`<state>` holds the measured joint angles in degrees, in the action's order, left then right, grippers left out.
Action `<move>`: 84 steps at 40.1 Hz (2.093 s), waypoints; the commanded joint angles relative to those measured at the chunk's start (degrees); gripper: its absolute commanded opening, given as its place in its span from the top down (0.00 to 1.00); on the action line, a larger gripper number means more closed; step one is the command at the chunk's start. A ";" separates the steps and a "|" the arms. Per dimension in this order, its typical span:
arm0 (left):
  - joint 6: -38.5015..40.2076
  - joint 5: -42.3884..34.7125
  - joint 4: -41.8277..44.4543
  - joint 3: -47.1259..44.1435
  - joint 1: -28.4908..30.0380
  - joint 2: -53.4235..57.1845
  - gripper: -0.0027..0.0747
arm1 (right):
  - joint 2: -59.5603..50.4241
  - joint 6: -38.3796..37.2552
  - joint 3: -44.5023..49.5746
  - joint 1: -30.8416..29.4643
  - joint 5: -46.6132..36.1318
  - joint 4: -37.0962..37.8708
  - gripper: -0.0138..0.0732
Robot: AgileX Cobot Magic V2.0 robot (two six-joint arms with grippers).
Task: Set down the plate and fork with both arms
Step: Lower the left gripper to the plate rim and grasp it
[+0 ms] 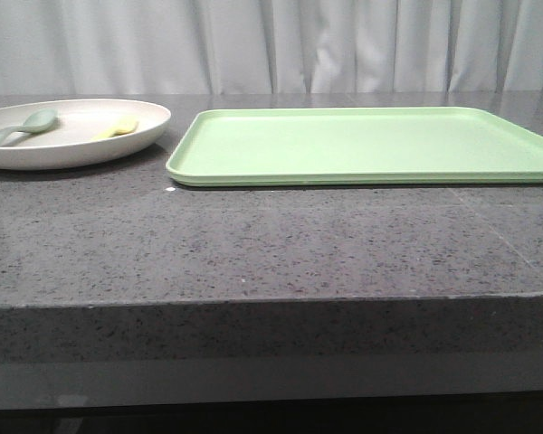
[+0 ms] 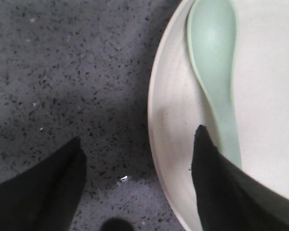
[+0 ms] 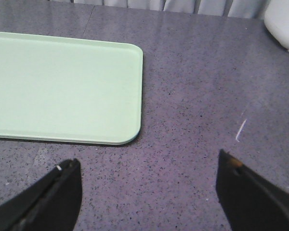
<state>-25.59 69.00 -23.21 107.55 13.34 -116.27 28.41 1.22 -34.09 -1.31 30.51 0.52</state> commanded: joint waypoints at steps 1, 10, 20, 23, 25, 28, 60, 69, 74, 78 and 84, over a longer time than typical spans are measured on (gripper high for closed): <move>-0.12 -1.32 -3.68 2.18 -0.05 2.56 0.45 | 0.70 0.13 -2.03 0.07 -4.30 0.68 0.16; -1.48 -2.02 -5.55 2.18 -0.17 1.24 0.45 | 0.70 0.13 -2.03 0.07 -4.30 0.68 0.16; -1.48 -3.01 -5.66 2.26 -1.21 -0.15 0.45 | 0.70 0.13 -2.03 0.07 -4.25 0.68 0.16; -1.48 -3.01 -5.66 2.26 -1.63 -0.72 0.45 | 0.70 0.13 -2.03 0.07 -4.15 0.68 0.16; -1.48 -2.91 -5.66 2.26 -2.04 -0.96 0.45 | 0.70 0.13 -2.03 0.07 -4.14 0.68 0.16; -1.48 -2.93 -5.66 2.26 -2.29 -0.96 0.46 | 0.70 0.13 -2.03 0.07 -4.09 0.68 0.16; 0.79 -3.25 -5.52 2.31 -2.08 -0.27 0.99 | 0.70 0.13 -2.03 0.07 -4.07 0.68 0.16; 1.82 -1.91 -6.19 2.31 -2.08 2.49 0.99 | 0.70 0.13 -2.03 0.07 -4.07 0.68 0.16; 1.94 0.16 -9.14 2.92 -2.08 3.64 0.99 | 0.70 0.13 -2.03 0.07 -4.07 0.68 0.16; 1.94 1.03 -12.29 3.40 -2.08 4.10 0.99 | 0.70 0.13 -2.03 0.07 -4.07 0.68 0.16; 1.94 1.51 -16.39 3.40 -2.08 4.88 0.99 | 0.70 0.13 -2.03 0.07 -4.07 0.68 0.16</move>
<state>-23.96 70.47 -33.01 108.81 11.40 -116.07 28.41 1.22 -34.09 -1.31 30.61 0.52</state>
